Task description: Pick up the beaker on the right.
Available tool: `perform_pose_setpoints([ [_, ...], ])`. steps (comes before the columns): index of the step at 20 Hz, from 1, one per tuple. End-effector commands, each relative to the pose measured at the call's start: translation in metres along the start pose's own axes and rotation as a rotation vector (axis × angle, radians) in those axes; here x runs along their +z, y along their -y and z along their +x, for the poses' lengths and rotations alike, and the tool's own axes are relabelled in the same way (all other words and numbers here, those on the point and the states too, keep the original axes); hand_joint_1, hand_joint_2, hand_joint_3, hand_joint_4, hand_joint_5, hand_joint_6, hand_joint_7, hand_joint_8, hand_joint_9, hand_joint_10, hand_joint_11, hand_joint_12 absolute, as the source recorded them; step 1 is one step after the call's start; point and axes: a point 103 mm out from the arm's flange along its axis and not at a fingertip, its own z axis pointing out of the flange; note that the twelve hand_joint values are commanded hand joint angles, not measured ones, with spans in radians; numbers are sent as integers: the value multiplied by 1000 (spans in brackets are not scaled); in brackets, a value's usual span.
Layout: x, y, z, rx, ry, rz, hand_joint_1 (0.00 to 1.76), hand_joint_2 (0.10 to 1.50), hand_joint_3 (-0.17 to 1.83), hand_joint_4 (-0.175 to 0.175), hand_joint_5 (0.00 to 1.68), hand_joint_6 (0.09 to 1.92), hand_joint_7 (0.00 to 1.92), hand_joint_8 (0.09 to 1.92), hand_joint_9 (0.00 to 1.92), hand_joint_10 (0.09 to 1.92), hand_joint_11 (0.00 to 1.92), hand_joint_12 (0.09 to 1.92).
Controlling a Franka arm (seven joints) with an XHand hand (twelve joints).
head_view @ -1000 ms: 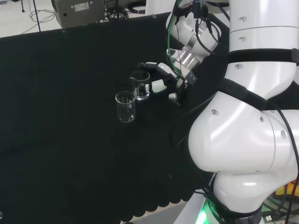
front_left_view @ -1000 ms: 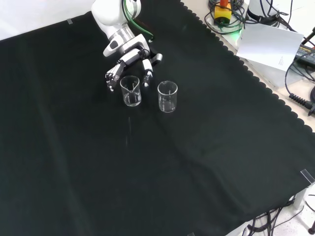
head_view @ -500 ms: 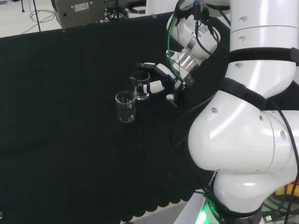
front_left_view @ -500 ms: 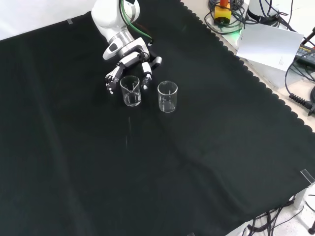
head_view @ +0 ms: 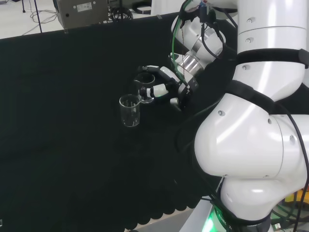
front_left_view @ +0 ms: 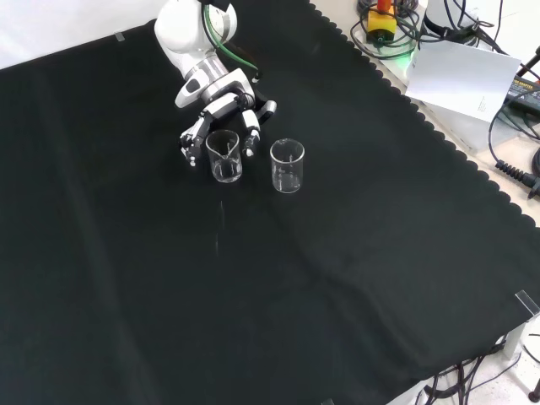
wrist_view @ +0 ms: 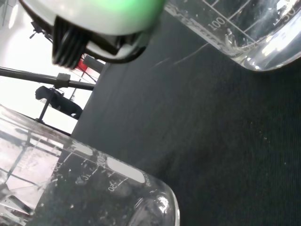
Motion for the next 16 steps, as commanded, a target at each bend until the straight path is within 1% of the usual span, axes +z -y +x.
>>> perform_pose_setpoints([
  [1, 5, -4, 1, -16, -34, 20, 1020, 474, 658, -28, 384, 700, 351, 719, 453, 617, 0, 1394],
  [4, 8, -6, 3, -16, -38, 25, 1027, 472, 664, -30, 369, 764, 357, 728, 482, 627, 39, 1392],
  [7, 23, -15, 5, -11, -40, 36, 1033, 471, 666, -31, 367, 783, 362, 732, 503, 627, 61, 1386],
  [9, 14, -8, 2, -16, -59, 30, 1036, 470, 667, -31, 368, 793, 364, 733, 509, 623, 69, 1381],
  [11, 9, -5, 0, -10, -65, 26, 1039, 472, 668, -30, 372, 800, 365, 734, 511, 621, 74, 1380],
  [16, 10, -4, -2, 12, -60, 17, 1053, 483, 670, -29, 401, 826, 382, 740, 531, 623, 100, 1380],
])
